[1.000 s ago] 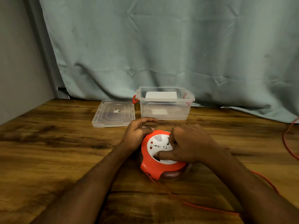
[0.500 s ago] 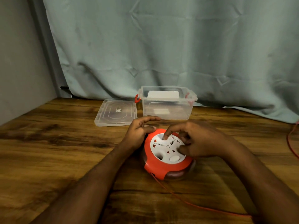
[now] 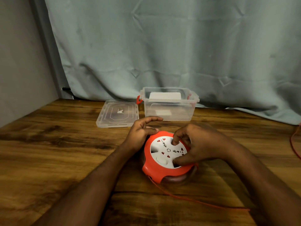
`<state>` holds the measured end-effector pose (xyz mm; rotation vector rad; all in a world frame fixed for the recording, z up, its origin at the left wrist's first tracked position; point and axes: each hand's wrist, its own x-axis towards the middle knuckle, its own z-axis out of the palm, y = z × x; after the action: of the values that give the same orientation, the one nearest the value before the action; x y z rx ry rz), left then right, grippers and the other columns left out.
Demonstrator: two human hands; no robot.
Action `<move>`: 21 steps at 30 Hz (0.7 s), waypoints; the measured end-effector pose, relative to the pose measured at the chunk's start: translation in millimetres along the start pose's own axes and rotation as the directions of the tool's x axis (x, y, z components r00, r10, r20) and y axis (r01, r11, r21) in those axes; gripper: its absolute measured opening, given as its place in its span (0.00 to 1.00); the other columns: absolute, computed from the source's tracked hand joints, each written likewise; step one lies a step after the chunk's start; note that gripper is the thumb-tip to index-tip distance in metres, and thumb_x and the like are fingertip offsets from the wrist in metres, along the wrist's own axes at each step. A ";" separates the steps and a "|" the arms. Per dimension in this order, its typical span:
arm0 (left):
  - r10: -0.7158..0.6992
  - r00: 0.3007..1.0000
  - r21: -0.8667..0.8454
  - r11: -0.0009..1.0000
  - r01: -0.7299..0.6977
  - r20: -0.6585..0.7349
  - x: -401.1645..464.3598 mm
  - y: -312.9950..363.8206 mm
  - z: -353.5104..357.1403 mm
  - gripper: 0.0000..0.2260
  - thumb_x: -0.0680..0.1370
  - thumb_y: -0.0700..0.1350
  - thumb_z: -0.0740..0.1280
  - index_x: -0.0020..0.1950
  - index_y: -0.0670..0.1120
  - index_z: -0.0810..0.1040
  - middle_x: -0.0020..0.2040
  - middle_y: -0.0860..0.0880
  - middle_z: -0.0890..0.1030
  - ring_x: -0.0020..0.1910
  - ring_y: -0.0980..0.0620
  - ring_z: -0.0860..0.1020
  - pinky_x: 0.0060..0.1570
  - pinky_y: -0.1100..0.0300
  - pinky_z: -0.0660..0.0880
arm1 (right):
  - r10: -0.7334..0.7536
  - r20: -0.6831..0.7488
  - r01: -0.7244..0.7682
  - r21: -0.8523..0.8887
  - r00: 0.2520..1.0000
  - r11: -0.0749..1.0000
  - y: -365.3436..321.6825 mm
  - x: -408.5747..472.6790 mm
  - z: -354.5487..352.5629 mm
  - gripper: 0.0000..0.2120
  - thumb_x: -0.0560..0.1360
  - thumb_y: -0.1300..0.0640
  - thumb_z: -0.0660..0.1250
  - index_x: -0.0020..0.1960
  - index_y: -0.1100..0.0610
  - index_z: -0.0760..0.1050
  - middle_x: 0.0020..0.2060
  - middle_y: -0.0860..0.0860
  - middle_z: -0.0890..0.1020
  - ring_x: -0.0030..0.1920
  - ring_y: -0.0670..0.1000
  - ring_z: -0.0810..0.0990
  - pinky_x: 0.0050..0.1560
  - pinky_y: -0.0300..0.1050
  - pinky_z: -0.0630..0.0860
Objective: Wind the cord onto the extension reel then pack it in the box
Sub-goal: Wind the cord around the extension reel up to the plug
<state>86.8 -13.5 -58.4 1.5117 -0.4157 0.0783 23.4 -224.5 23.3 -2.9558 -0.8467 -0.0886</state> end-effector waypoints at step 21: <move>-0.005 1.000 0.004 1.000 0.005 0.024 0.3 -1.4 -1.0 0.19 0.76 0.28 0.64 0.65 0.41 0.77 0.47 0.39 0.84 0.41 0.38 0.80 0.41 0.53 0.78 | -0.026 -0.043 0.028 0.039 0.999 0.999 2.7 2.5 0.4 0.07 0.73 0.46 0.75 0.51 0.41 0.82 0.32 0.44 0.78 0.35 0.42 0.75 0.33 0.40 0.69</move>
<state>87.7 -12.7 -59.6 1.5184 -0.4311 0.0567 27.0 -225.4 22.9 -2.8954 -0.8730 -0.1340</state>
